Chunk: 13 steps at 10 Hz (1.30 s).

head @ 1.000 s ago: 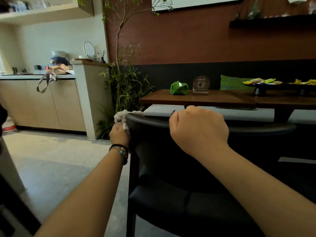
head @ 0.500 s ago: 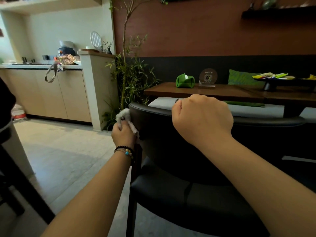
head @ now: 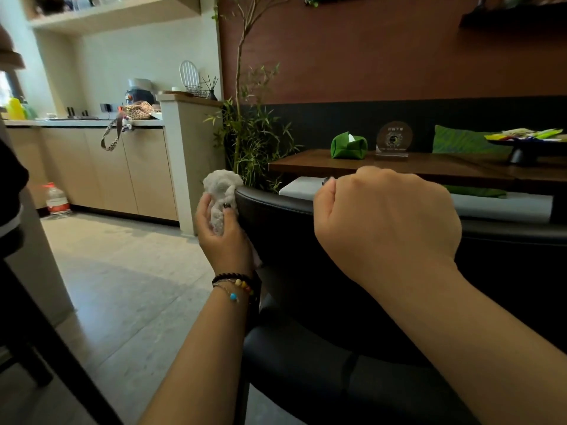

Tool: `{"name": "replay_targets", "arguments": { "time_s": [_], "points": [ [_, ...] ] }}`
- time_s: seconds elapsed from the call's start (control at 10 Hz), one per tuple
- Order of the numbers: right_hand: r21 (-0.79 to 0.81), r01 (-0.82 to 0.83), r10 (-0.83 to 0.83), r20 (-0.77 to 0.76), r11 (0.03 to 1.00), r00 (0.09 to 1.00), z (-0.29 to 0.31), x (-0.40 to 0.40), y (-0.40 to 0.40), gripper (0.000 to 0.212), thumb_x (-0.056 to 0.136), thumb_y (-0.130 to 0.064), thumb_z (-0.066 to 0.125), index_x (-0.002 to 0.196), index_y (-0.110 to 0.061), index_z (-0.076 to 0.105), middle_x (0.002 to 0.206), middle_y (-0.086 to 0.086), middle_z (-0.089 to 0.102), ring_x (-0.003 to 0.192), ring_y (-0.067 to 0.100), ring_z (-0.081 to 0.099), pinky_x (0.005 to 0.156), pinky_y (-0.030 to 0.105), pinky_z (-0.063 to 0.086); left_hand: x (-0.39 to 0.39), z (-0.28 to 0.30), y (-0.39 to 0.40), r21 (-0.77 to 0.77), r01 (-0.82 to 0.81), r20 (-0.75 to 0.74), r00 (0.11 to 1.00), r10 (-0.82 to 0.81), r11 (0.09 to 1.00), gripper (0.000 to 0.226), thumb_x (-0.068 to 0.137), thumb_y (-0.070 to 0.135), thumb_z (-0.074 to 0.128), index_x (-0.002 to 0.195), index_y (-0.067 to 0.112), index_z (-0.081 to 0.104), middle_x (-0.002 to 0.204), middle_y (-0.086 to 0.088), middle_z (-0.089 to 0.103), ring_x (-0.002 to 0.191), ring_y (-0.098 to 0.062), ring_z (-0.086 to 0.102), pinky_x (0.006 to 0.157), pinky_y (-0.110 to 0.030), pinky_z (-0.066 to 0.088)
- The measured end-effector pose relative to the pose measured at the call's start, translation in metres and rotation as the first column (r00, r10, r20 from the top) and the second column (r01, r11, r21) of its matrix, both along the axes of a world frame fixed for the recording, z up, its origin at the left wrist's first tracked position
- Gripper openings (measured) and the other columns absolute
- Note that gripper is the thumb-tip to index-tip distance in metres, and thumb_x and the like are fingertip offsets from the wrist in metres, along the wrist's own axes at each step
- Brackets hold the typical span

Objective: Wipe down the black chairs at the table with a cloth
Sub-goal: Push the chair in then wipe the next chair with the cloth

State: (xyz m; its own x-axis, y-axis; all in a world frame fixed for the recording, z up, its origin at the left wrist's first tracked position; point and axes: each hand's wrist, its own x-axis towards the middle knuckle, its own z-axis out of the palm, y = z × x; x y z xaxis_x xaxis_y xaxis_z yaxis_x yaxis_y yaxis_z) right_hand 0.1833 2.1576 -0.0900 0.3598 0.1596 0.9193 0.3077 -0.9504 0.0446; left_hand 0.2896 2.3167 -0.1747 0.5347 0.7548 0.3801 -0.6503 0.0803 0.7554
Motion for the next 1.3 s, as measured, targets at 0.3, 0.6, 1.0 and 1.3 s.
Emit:
{"name": "replay_targets", "arguments": {
  "time_s": [0.3,0.6,1.0,1.3],
  "points": [
    [-0.029,-0.042,0.043,0.031,0.999,0.999,0.0,-0.004,-0.001,0.065,0.078,-0.016,0.064,0.054,-0.026,0.005,0.045,-0.004,0.017,0.034,0.028,0.041,0.044,0.027,0.033,-0.001,-0.081,-0.012,-0.084,0.141,-0.476,0.864,-0.164,0.986,0.033,0.097,0.011,0.051,0.126,0.004,0.062,0.124,-0.013,0.065,0.116,-0.022,0.059,0.101,-0.03,0.045],
    [0.015,0.0,0.0,-0.041,1.0,0.999,0.006,-0.02,0.003,0.064,0.084,-0.019,0.062,0.051,-0.023,0.006,0.047,-0.005,0.01,0.037,0.02,0.029,0.048,0.015,0.014,-0.036,0.025,-0.023,0.215,-0.315,0.099,0.949,0.301,0.924,0.034,0.091,0.013,0.058,0.124,0.004,0.063,0.126,-0.009,0.063,0.119,-0.014,0.057,0.101,-0.021,0.045],
    [0.015,0.02,-0.019,-0.066,1.0,0.998,0.011,-0.027,0.001,0.063,0.077,-0.017,0.067,0.045,-0.023,0.013,0.047,-0.001,0.021,0.038,0.02,0.027,0.049,0.014,0.012,-0.053,-0.062,-0.057,-0.124,-0.139,-0.349,0.933,0.088,0.983,0.032,0.096,0.02,0.057,0.126,0.009,0.064,0.128,-0.009,0.063,0.121,-0.018,0.056,0.105,-0.029,0.043],
    [-0.011,0.1,-0.101,-0.113,0.995,0.988,0.009,-0.022,0.0,0.048,0.095,-0.031,0.041,0.051,-0.02,0.024,0.052,-0.003,0.024,0.044,0.017,0.022,0.047,0.025,0.011,-0.055,-0.021,-0.064,-0.024,-0.25,-0.098,0.964,0.247,0.968,0.031,0.095,0.013,0.058,0.124,0.006,0.063,0.129,-0.011,0.06,0.122,-0.019,0.054,0.105,-0.03,0.043]
  ]
}}
